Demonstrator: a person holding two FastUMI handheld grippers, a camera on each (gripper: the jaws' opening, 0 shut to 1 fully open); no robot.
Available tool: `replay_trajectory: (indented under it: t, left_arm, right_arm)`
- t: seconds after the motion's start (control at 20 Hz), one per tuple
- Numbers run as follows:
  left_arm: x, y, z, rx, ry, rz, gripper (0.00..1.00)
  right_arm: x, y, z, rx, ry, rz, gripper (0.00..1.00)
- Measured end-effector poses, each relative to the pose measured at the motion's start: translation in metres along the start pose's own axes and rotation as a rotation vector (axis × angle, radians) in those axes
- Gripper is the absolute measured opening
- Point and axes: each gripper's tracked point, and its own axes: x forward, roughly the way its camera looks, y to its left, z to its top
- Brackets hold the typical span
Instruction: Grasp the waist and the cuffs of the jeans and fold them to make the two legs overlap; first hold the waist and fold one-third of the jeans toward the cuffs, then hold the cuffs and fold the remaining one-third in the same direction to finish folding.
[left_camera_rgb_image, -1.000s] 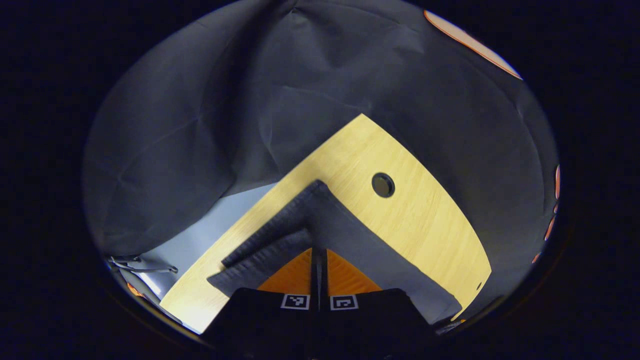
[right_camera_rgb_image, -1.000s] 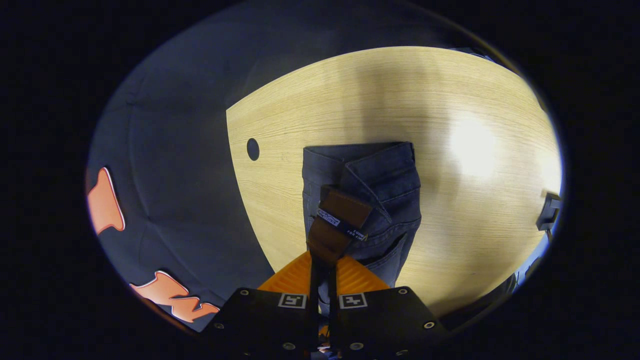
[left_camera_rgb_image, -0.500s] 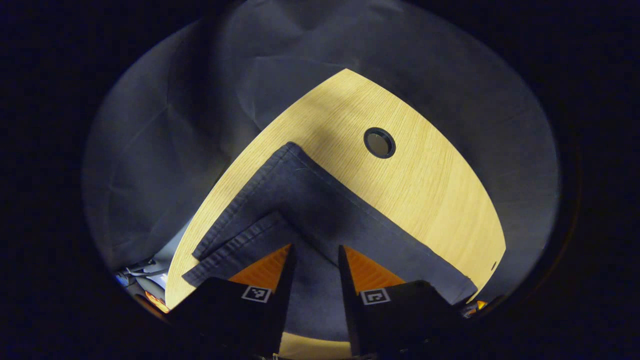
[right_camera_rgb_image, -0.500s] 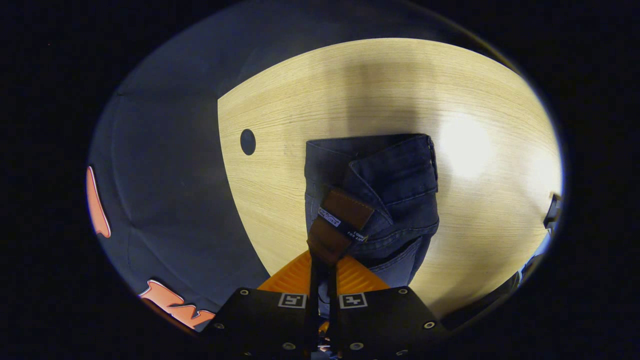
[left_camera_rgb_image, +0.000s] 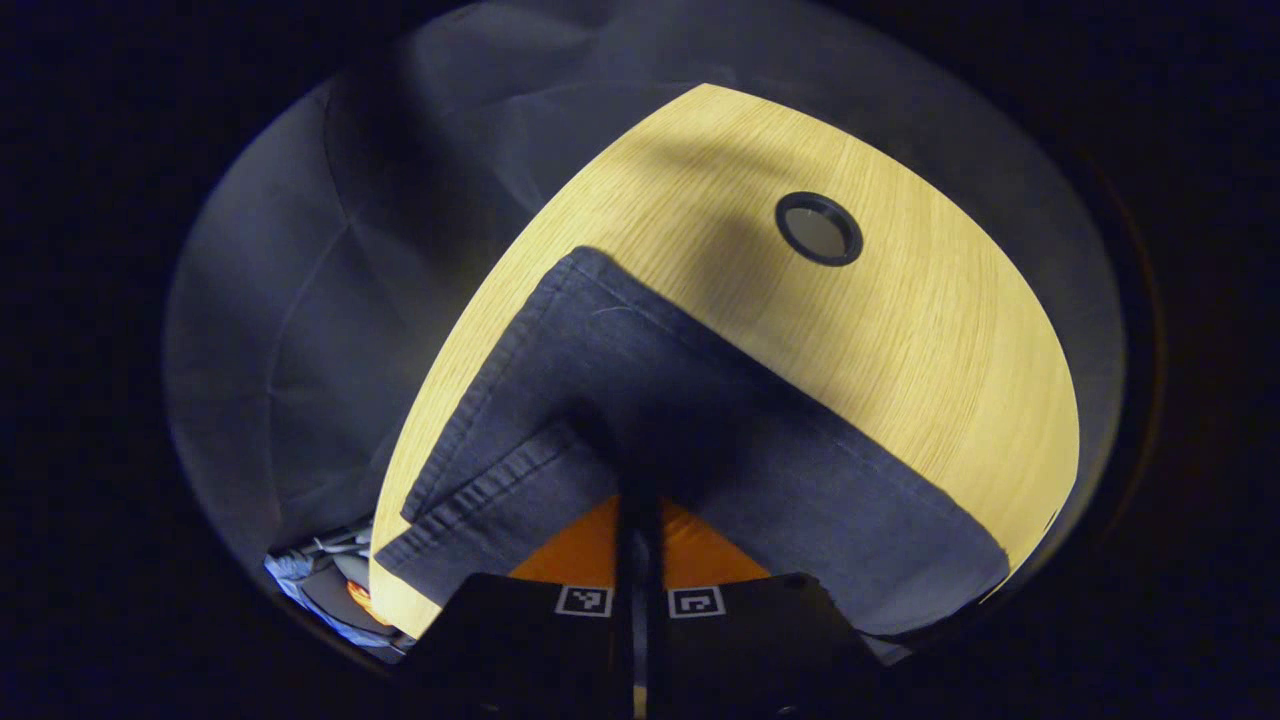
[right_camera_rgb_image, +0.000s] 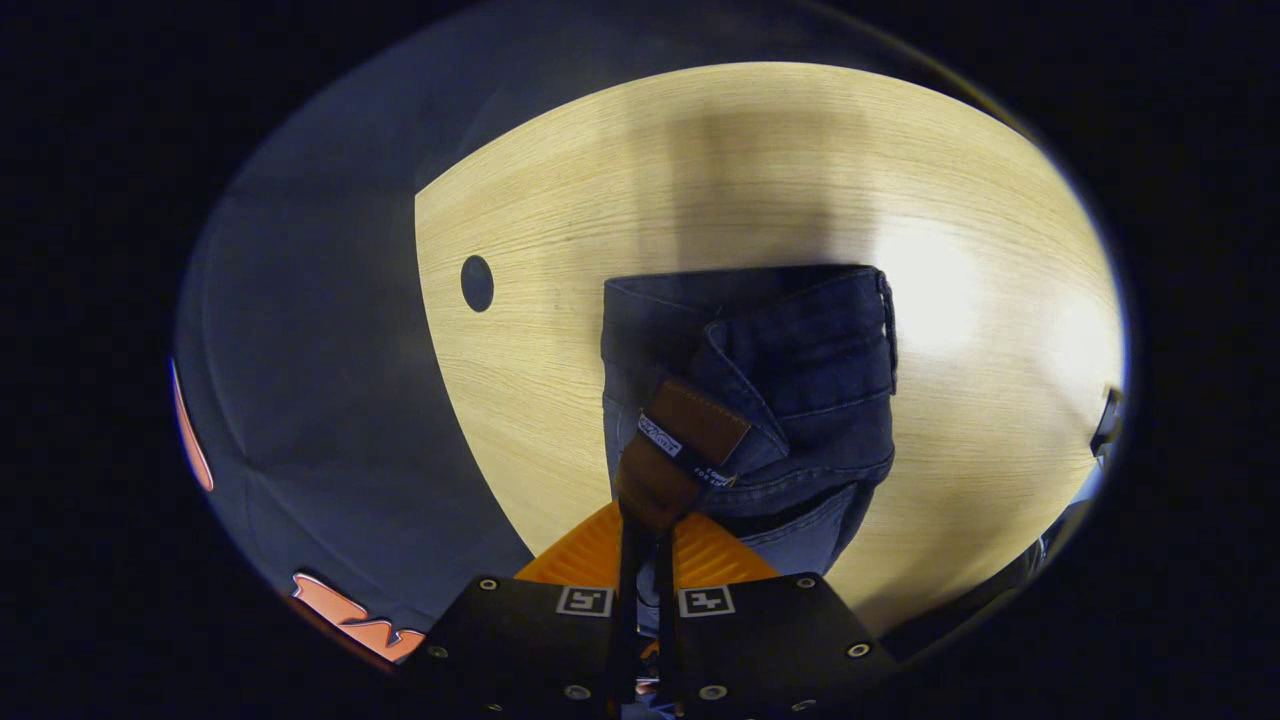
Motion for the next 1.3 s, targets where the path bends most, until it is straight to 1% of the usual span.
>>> replay_trajectory:
  t: [0.05, 0.1, 0.2, 0.3, 0.4, 0.5, 0.55, 0.6, 0.65, 0.7, 0.8, 0.9, 0.95, 1.0, 1.05, 1.1, 1.15, 1.2, 1.3]
  left_arm:
    - [0.01, 0.0, 0.0, -0.022, -0.025, -0.012, 0.06]
    - [0.0, -0.001, -0.001, -0.037, -0.028, -0.036, 0.01]
    - [-0.008, 0.0, 0.003, -0.058, -0.044, -0.081, 0.01]
    - [-0.024, 0.001, 0.018, -0.066, -0.111, -0.121, 0.01]
    - [-0.044, 0.007, 0.036, -0.086, -0.168, -0.143, 0.01]
    - [-0.058, 0.019, 0.057, -0.138, -0.225, -0.156, 0.0]
    - [-0.056, 0.018, 0.058, -0.133, -0.207, -0.177, 0.01]
    - [-0.054, 0.018, 0.046, -0.128, -0.151, -0.176, 0.0]
    - [-0.055, 0.016, 0.038, -0.109, -0.116, -0.192, 0.0]
    - [-0.057, 0.015, 0.035, -0.122, -0.118, -0.191, 0.01]
    - [-0.054, 0.007, 0.031, -0.131, -0.127, -0.225, 0.01]
    - [-0.056, 0.007, 0.03, -0.111, -0.14, -0.233, 0.01]
    - [-0.059, 0.004, 0.028, -0.103, -0.148, -0.247, 0.01]
    - [-0.066, -0.002, 0.028, -0.093, -0.163, -0.282, 0.01]
    - [-0.072, -0.006, 0.028, -0.074, -0.182, -0.297, 0.01]
    - [-0.083, -0.009, 0.025, -0.042, -0.199, -0.306, 0.06]
    - [-0.091, -0.011, 0.02, 0.003, -0.218, -0.308, 0.13]
    - [-0.092, -0.011, 0.013, 0.059, -0.246, -0.305, 0.28]
    - [-0.102, -0.018, 0.004, 0.167, -0.311, -0.299, 0.74]
  right_arm:
    - [0.002, 0.001, 0.0, 0.001, 0.002, 0.001, 0.1]
    - [0.001, 0.002, -0.001, 0.005, 0.002, 0.0, 0.1]
    - [0.0, 0.003, -0.001, 0.014, 0.005, 0.001, 0.1]
    - [-0.003, 0.006, -0.002, 0.022, 0.01, 0.01, 0.1]
    - [-0.005, 0.009, -0.002, 0.027, 0.013, 0.019, 0.1]
    - [-0.004, 0.011, -0.001, 0.041, 0.012, 0.021, 0.1]
    - [-0.001, 0.012, 0.0, 0.038, 0.007, 0.023, 0.1]
    - [0.004, 0.014, -0.001, 0.039, 0.008, 0.022, 0.1]
    - [0.008, 0.017, -0.002, 0.032, 0.011, 0.019, 0.13]
    - [0.01, 0.02, -0.002, 0.035, 0.005, 0.014, 0.1]
    - [0.016, 0.025, -0.001, 0.058, 0.001, -0.01, 0.1]
    - [0.024, 0.032, -0.002, 0.032, 0.009, -0.024, 0.09]
    - [0.023, 0.034, -0.003, 0.02, 0.011, -0.021, 0.1]
    - [0.022, 0.037, -0.005, 0.015, 0.004, -0.004, 0.1]
    - [0.017, 0.038, -0.006, -0.01, -0.001, 0.013, 0.1]
    - [0.015, 0.042, -0.007, -0.036, 0.002, 0.04, 0.28]
    - [0.007, 0.046, -0.01, -0.058, 0.0, 0.068, 0.41]
    - [0.0, 0.046, -0.008, -0.087, -0.015, 0.084, 0.5]
    - [-0.016, 0.034, -0.005, -0.149, -0.058, 0.078, 0.59]
